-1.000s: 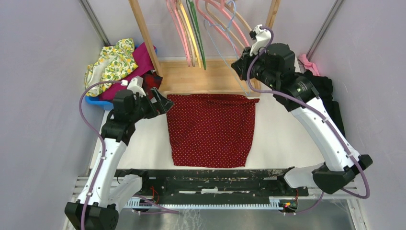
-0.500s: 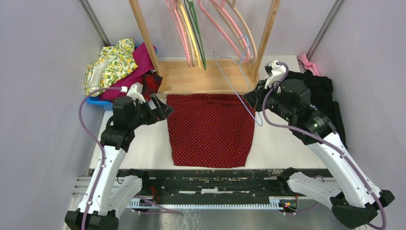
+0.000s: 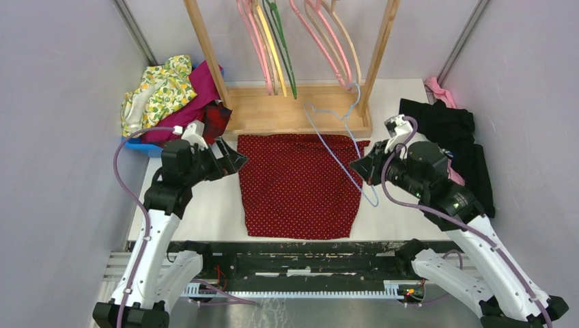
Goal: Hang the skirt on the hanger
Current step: Hang the skirt on the hanger.
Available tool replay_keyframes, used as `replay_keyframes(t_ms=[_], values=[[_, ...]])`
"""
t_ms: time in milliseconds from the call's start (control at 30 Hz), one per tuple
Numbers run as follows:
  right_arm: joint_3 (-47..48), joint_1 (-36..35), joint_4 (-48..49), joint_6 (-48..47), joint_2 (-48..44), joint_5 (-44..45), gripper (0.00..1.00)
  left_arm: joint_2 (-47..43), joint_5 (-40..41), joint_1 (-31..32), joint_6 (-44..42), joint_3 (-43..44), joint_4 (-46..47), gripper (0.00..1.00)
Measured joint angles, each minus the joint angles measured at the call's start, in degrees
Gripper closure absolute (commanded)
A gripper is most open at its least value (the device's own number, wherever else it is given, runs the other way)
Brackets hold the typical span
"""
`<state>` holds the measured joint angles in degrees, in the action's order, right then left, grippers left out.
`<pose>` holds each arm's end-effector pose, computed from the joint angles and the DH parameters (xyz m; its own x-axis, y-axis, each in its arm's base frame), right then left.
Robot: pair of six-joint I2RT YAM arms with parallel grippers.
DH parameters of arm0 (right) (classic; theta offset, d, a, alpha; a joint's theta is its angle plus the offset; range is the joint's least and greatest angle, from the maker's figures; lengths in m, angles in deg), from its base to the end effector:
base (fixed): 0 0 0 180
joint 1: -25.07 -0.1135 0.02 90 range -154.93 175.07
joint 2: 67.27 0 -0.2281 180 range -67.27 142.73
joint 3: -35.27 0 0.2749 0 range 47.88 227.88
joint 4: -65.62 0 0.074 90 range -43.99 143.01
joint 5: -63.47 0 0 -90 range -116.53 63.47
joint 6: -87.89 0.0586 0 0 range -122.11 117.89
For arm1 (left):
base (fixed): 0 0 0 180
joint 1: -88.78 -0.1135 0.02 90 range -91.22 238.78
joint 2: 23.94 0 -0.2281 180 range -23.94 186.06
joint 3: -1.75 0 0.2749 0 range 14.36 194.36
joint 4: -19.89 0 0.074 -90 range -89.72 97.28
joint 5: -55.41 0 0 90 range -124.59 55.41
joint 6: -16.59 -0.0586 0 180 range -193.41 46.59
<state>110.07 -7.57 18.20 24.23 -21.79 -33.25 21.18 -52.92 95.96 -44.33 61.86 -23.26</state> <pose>0.1861 0.1273 0.3697 -0.5137 0.1943 -0.8357 -0.4479 0.7701 0.4543 0.2347 -0.0481 0.2851 -0.6006 -0.3894 -0.6984 0.1165 0.8215 -0.5582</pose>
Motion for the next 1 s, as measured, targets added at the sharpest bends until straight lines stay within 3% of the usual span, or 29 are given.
replay_keyframes(t_ms=[333,600,867,1000], values=[[-22.0,-4.3,8.3,12.2,-7.0,-4.7,0.99,-0.3,-0.9,0.0,0.0,-1.4,0.3,0.01],[-29.3,-19.6,19.2,20.5,-7.3,3.9,0.99,-0.7,-1.6,0.0,0.0,-1.5,0.6,0.01],[-29.5,-46.8,37.8,22.9,10.4,27.5,0.99,-1.2,-1.7,-0.1,0.0,-1.4,-0.9,0.01],[-26.2,-54.6,47.4,22.6,25.1,37.1,0.99,-2.8,-1.7,-0.1,0.0,-0.3,-3.6,0.01]])
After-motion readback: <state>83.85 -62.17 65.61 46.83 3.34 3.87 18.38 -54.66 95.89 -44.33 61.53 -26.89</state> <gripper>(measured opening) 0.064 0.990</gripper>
